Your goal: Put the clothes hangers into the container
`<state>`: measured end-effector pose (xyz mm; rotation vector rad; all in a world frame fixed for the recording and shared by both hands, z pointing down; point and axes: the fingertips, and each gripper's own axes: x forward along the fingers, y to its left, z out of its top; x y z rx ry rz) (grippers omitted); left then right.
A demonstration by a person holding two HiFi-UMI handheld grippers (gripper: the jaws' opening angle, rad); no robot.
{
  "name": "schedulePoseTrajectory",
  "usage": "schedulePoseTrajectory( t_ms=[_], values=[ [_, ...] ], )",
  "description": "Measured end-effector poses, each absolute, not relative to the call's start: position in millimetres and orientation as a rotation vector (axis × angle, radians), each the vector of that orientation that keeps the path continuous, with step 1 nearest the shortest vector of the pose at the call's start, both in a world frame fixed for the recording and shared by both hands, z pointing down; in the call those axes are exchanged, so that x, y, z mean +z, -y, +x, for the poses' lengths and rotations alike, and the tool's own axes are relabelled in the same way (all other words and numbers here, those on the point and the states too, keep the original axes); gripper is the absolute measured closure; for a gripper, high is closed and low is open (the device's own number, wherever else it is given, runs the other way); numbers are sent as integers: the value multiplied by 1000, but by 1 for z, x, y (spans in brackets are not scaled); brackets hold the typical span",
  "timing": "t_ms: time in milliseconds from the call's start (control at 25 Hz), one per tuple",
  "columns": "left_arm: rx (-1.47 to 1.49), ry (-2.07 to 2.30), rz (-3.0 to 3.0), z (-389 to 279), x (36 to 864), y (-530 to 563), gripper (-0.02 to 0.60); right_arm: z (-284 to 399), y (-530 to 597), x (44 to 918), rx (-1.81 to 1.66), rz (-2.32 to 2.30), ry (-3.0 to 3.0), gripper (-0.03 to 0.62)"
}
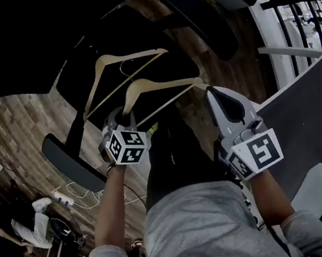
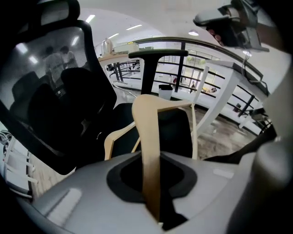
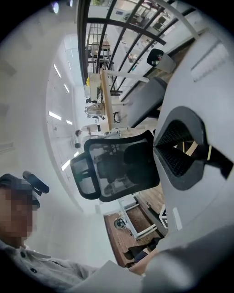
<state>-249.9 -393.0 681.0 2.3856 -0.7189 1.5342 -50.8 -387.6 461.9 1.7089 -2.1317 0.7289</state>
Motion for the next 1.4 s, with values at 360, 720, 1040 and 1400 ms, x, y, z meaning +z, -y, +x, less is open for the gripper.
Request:
schedulePoseTrajectory(
  t_ms=[360, 720, 1040, 1400],
  values=[
    [1438, 805, 2465, -247, 605, 381, 526, -40, 357, 394, 628, 1820, 2142, 597],
    [1342, 875, 2554, -246, 531, 374, 528, -17, 315, 333, 566, 1990, 2118, 597],
    [1204, 897, 2696, -233, 462, 379, 528, 0, 295, 279, 474, 2156, 2088, 597],
    [1179, 797, 2812, -213, 434, 356, 529, 12, 251, 243, 447, 2328, 2031, 597]
  ],
)
